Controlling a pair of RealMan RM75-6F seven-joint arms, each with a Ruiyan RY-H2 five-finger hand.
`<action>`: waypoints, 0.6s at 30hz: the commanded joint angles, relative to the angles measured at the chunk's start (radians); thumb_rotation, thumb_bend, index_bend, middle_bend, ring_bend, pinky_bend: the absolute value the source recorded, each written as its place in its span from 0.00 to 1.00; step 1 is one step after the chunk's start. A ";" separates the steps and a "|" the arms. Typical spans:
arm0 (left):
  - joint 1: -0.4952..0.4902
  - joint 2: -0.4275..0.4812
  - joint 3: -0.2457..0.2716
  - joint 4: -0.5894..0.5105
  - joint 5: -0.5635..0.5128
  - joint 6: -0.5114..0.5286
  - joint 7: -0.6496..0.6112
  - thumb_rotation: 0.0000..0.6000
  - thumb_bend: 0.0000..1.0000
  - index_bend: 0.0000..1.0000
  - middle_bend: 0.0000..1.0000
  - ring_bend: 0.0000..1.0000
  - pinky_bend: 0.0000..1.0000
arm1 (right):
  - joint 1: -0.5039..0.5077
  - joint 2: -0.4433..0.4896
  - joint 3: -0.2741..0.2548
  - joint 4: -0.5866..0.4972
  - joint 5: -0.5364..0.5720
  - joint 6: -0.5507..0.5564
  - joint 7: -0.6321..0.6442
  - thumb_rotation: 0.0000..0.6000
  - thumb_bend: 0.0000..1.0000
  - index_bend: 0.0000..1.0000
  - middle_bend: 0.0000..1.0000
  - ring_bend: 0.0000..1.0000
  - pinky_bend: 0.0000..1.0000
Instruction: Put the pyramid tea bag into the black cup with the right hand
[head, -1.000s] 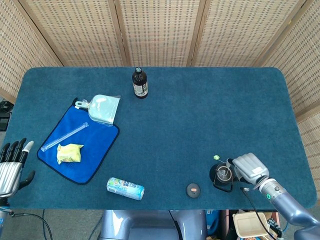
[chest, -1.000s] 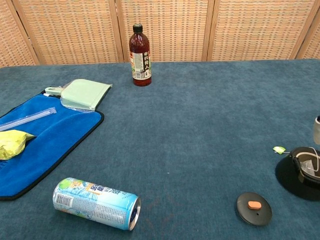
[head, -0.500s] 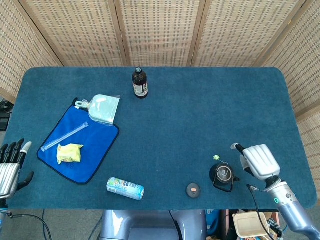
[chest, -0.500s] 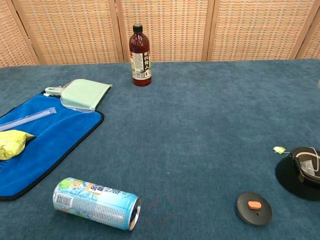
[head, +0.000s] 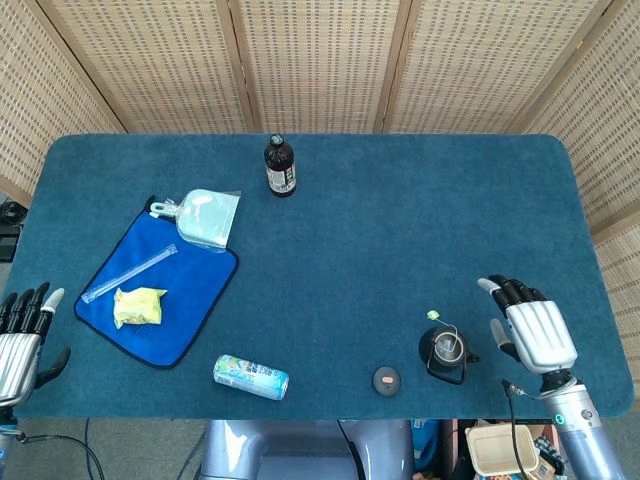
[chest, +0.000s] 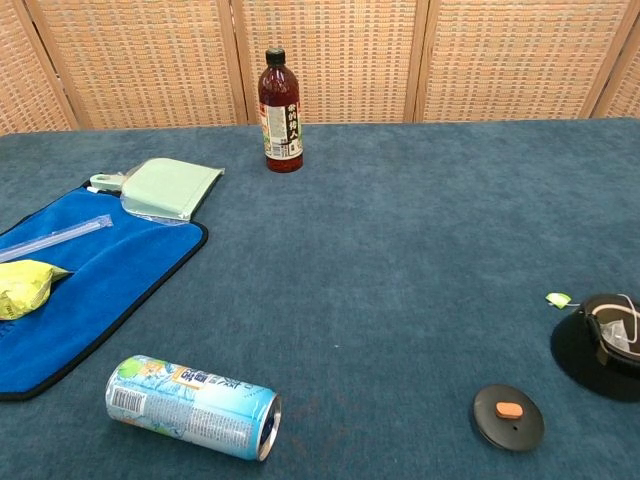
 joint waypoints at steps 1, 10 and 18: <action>0.004 -0.005 -0.001 0.006 0.007 0.010 -0.011 1.00 0.35 0.00 0.00 0.00 0.00 | -0.021 -0.029 0.002 0.020 -0.008 0.027 -0.018 1.00 0.62 0.15 0.20 0.17 0.29; 0.009 -0.018 0.003 0.015 0.040 0.034 -0.025 1.00 0.35 0.00 0.00 0.00 0.00 | -0.052 -0.076 0.017 0.050 -0.020 0.074 -0.036 1.00 0.59 0.12 0.15 0.09 0.21; 0.013 -0.028 0.013 0.020 0.052 0.031 -0.014 1.00 0.35 0.00 0.00 0.00 0.00 | -0.088 -0.111 0.018 0.078 -0.028 0.107 -0.021 1.00 0.59 0.12 0.13 0.08 0.19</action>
